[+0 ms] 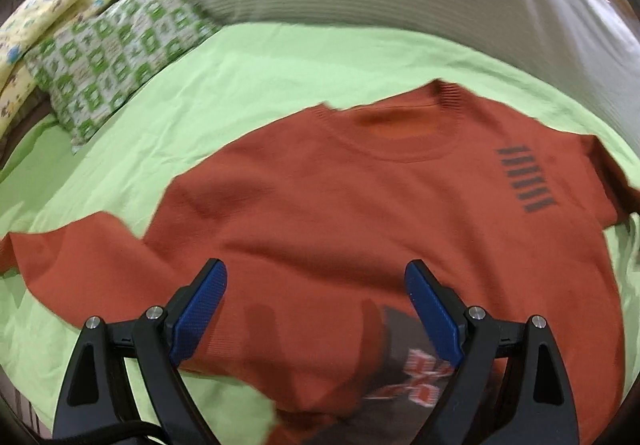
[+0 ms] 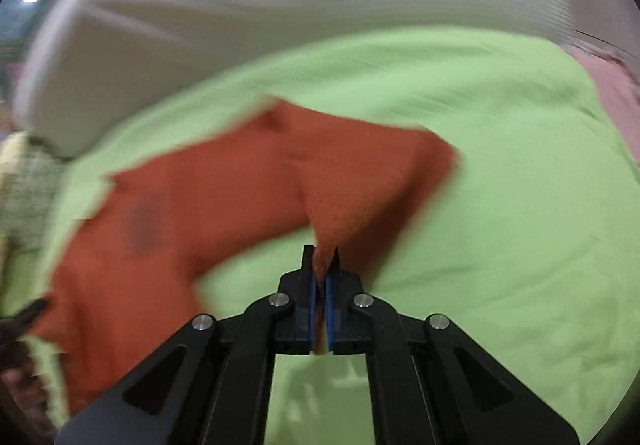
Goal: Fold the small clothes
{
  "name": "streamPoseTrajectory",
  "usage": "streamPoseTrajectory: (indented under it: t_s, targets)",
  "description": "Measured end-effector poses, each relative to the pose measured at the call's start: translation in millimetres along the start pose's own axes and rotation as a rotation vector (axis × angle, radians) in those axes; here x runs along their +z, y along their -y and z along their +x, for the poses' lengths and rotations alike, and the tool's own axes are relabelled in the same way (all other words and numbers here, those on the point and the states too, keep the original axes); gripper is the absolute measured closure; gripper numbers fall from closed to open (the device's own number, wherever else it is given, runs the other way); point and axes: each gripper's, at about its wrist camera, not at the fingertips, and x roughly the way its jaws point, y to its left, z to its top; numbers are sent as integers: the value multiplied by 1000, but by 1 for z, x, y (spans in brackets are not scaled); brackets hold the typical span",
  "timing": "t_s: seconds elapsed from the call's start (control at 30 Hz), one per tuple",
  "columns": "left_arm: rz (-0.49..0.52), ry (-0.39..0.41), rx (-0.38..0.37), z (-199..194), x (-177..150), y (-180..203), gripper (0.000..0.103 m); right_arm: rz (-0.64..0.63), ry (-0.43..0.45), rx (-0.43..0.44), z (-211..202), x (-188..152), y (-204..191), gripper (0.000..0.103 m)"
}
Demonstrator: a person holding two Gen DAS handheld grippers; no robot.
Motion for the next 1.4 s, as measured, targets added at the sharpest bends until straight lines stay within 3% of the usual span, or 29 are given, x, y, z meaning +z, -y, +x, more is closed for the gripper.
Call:
streamPoseTrajectory:
  t_s: [0.17, 0.23, 0.3, 0.33, 0.37, 0.47, 0.57, 0.67, 0.8, 0.97, 1.07, 1.13, 1.2, 1.3, 1.4]
  targets:
    - [-64, 13, 5, -14, -2, -38, 12, -182, -2, 421, -22, 14, -159, 99]
    - [-78, 19, 9, -24, -4, -51, 12, -195, -68, 623, -8, 13, -225, 95]
    - [-98, 17, 4, -30, -7, -62, 12, -255, -174, 721, 15, 3, -280, 70]
    - [-106, 16, -5, -34, -9, -67, 12, -275, -195, 698, 24, -5, -297, 51]
    - [-109, 20, -10, -36, -10, -71, 12, -283, -200, 674, 30, -12, -306, 50]
    - [-104, 23, -33, -37, -13, -74, 12, -254, -202, 659, 33, -24, -296, 50]
    - [-95, 0, -34, -23, -13, -71, 12, -209, -178, 576, 31, -28, -250, 49]
    - [-139, -32, -11, -5, -13, -78, 12, -148, -193, 466, 50, -18, -204, 49]
    - [-201, -95, -59, 23, -1, -91, 12, -72, -195, 320, 63, 2, -143, 49]
    - [-148, -171, -89, 53, 16, -79, 16, -6, -172, 268, 74, 18, -111, 49]
    - [-96, -224, -120, 69, 18, -67, 57, -6, -162, 272, 80, 18, -112, 49]
    - [-25, -204, -83, 70, 18, -55, 65, -14, -168, 275, 87, 18, -117, 49]
    - [40, -173, -39, 69, 15, -49, 92, -24, -172, 279, 93, 19, -122, 49]
    - [-28, -147, -118, 61, 10, -69, 103, -62, -154, 256, 98, 18, -131, 49]
    - [-81, -121, -188, 48, 3, -84, 103, -80, -130, 235, 103, 23, -134, 49]
